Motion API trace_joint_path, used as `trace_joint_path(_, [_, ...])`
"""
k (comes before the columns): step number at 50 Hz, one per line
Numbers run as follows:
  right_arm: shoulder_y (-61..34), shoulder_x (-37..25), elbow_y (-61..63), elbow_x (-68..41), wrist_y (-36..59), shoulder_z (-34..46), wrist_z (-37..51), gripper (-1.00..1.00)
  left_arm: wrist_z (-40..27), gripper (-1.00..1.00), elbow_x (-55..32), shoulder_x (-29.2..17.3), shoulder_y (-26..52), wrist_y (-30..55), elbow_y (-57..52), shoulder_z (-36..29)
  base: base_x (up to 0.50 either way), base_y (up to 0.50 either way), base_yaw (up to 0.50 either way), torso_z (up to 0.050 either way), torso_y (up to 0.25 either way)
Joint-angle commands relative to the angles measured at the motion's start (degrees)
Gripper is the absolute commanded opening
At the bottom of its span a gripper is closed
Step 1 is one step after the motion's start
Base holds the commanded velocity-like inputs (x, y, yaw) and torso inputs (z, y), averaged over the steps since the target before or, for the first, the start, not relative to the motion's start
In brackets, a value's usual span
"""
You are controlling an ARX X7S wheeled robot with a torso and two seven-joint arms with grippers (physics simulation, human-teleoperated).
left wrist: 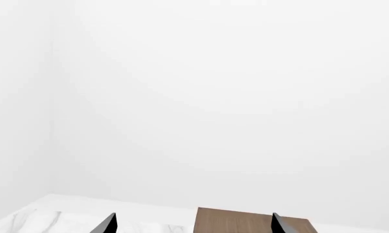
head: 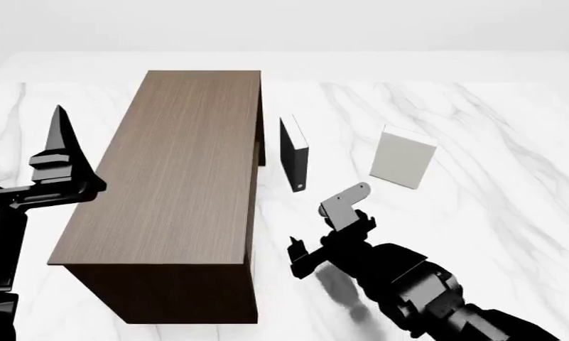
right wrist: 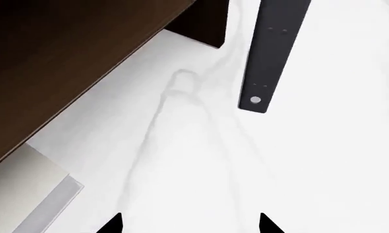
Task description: Pick up the book on the right and place it under the cabinet shelf.
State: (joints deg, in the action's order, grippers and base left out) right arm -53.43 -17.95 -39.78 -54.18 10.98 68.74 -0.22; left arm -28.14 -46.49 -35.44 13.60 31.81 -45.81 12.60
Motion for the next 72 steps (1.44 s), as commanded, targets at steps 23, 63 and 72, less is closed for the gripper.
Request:
trace_joint_path(23, [2.08,-32.20,61.79,-8.87,-0.49,-10.79,25.33,1.00,-0.29,1.00,0.42,-0.16,-0.34,-0.49,0.09,-0.49,0.00,0.00,0.00,0.000,0.000])
trace_joint_path(63, [14.84,-51.70,88.54,1.93,-20.64,-19.84,44.73,1.00,-1.69,1.00,-2.87,-0.75,-2.63,-2.44,-5.19,3.60,0.00,0.00,0.00,0.000,0.000])
trace_joint_path(72, [15.42,-53.09,90.25,2.75,-22.16,-20.66,46.10,1.00,-0.72,1.00,-1.79,-0.38,-3.37,-4.54,-6.09,4.35,0.00,0.00,0.00,0.000,0.000])
